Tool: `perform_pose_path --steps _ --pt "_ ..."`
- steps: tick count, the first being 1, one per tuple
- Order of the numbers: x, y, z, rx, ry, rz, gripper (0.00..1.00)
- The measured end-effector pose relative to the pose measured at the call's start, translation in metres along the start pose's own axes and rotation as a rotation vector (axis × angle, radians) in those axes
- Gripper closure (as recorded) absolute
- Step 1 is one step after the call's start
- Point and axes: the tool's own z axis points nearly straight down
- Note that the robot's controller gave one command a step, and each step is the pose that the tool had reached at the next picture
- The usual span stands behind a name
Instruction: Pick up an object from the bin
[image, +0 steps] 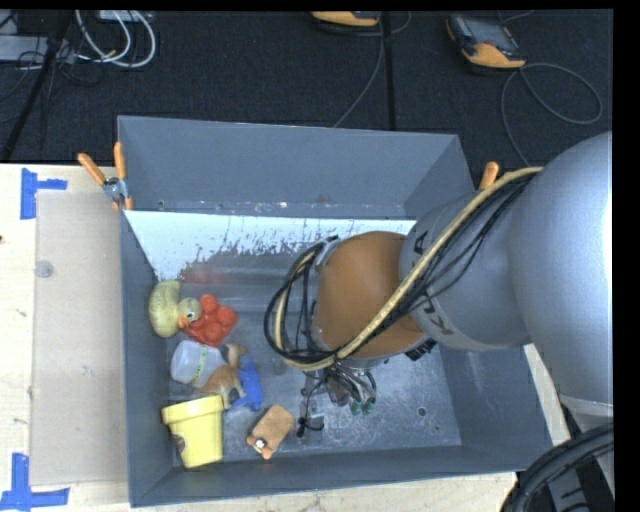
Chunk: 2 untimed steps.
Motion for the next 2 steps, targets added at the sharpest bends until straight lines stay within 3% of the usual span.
perform_pose_path --steps 1,2 --pt "0.023 0.025 0.006 -0.004 0.003 0.012 0.0" --pt "0.016 0.047 0.017 0.0 -0.007 -0.155 1.0"
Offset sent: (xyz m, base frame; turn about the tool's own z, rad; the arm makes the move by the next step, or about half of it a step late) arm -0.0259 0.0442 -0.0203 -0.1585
